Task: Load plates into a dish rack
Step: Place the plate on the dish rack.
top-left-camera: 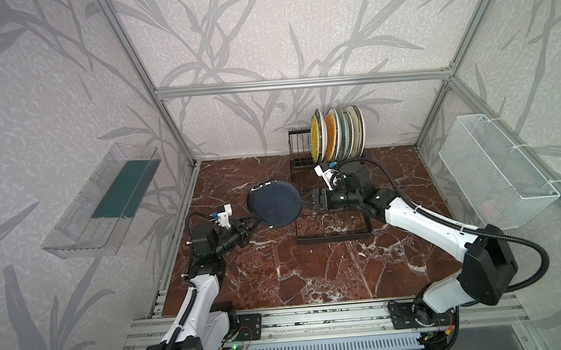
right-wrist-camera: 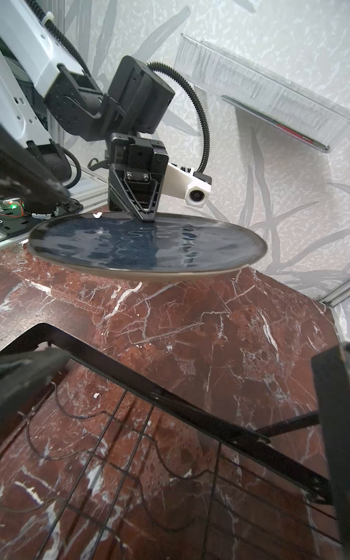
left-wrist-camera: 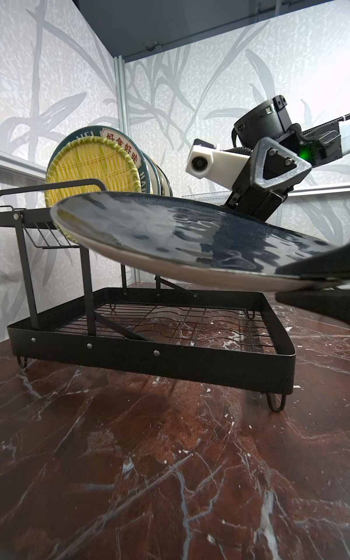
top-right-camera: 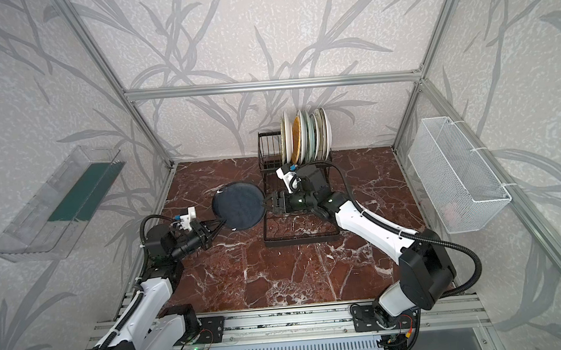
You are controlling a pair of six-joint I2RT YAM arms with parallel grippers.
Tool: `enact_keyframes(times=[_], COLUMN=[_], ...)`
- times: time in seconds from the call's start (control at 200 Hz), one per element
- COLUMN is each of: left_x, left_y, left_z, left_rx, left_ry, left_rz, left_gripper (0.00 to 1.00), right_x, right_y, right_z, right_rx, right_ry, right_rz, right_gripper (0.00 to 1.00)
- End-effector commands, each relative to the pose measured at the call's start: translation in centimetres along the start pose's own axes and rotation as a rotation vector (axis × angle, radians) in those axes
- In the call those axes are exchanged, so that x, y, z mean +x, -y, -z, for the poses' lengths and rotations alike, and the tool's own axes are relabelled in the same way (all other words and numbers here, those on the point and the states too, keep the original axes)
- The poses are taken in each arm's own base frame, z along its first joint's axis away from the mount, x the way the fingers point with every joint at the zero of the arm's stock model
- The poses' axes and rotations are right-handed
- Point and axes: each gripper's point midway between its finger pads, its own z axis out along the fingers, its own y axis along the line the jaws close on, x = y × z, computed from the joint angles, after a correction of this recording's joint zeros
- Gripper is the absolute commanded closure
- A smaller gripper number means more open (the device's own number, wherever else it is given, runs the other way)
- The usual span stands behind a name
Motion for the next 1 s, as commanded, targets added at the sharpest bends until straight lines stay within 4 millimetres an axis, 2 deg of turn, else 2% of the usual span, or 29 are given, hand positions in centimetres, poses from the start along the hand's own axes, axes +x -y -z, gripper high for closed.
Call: enact_keyframes(times=[0.0,0.145,0.5,0.84,0.995], left_x=[0.2,0.4,0.7,0.9,1.0], left_y=[5.7,5.9,5.9,6.1,6.2], left_z=[0.5,0.6,0.7,0.6,0.6], left_rx=[0.146,0.160,0.162,0.172,0.175], left_ry=[-0.020,-0.021,-0.027,-0.042,-0.047], left_rz=[-0.155,-0.156,-0.170,-0.182,-0.188], left_gripper=[1.00,1.00,1.00,1.00,1.00], right_x=[-1.4,-1.4,-1.5,-0.8,-0.8], right_y=[-2.4,-2.2,-2.7,-2.8,-3.4], right_z=[-0.4,-1.0,-0.8,-0.9,-1.1], right_rx=[-0.062,-0.066,-0.105,-0.108,-0.128], right_ry=[0.032,0.030,0.046,0.041,0.053], right_rz=[0.025,-0.030,-0.103,-0.143,-0.156], right_gripper=[0.32,0.42,0.66,0.78,0.89])
